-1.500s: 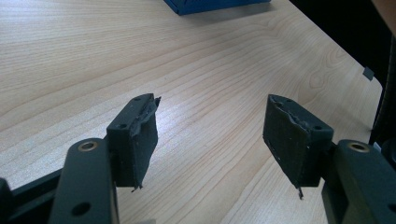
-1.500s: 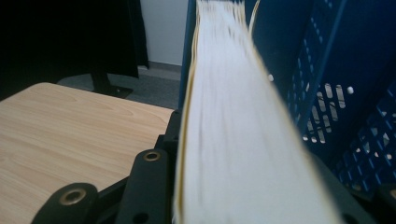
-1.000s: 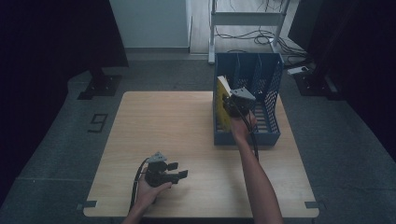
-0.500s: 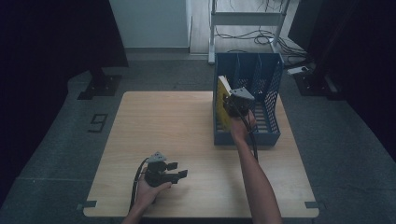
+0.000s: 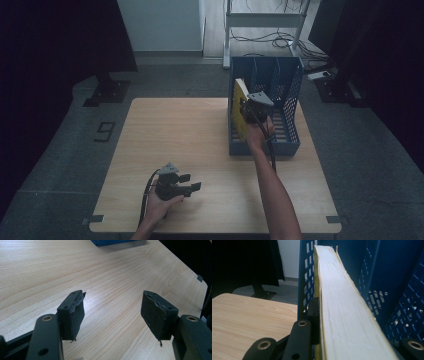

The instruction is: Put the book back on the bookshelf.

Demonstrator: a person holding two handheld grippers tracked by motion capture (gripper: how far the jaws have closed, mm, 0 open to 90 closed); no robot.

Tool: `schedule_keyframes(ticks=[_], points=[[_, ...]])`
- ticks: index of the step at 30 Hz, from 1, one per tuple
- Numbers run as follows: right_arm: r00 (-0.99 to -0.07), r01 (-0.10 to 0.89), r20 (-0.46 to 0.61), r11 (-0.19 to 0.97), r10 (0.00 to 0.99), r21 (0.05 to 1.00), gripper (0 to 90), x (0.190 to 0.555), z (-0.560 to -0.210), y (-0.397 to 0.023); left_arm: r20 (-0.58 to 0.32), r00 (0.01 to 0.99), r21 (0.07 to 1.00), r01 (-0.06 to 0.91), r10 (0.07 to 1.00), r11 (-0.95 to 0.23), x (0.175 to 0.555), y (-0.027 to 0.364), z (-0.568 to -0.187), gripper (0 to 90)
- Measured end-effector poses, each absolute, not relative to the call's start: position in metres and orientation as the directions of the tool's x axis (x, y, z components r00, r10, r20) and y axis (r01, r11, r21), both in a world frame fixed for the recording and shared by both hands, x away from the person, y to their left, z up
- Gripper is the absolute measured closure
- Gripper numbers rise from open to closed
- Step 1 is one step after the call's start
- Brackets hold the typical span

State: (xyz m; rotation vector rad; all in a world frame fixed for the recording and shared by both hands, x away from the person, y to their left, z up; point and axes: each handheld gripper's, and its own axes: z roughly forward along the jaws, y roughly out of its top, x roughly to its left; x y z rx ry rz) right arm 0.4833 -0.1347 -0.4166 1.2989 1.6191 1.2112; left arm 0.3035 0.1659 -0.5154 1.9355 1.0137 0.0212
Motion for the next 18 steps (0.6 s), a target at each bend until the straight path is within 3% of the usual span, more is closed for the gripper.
schedule_keyframes(ticks=[18], points=[[-0.225,0.296,0.017,0.052,0.974,0.954,75.1,0.503,-0.421,-0.123,-0.380,0.652,0.722,0.653,0.656,-0.230,0.306,0.168,-0.519,35.0]])
